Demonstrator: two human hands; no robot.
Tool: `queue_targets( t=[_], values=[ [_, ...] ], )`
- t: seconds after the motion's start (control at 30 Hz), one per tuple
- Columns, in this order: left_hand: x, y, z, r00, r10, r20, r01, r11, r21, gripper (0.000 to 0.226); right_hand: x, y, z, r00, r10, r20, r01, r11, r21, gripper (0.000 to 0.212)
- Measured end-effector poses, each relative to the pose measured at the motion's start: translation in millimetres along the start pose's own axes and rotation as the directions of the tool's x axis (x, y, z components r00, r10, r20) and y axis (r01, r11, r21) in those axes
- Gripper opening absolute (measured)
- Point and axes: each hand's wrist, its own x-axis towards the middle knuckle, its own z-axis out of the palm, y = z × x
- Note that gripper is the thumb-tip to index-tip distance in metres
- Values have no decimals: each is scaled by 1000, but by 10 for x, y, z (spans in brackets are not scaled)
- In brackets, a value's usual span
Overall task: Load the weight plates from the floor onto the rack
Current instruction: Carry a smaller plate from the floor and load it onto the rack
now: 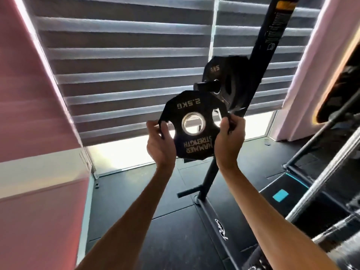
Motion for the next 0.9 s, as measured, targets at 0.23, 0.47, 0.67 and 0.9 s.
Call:
queue_targets(
  t=[0.23,0.47,0.67,0.9],
  values=[
    [817,-325,771,996,51,74,-45,995,-86,26,518,305,647,995,-74,-67,73,997,-24,14],
    [1501,-568,1554,979,87,185,-46,976,-213,26,979,583,1268,968,-169,-187,142,979,-146,23],
    [1781,-786,2054,946,91,310,-3,962,-273,27,1182,771,1585,935,-261,-242,198,946,-256,22],
    [1796,-973,2402,905,144,401,12,933,-361,25,1232,907,1673,907,-327,-266,236,917,-322,21]
  ],
)
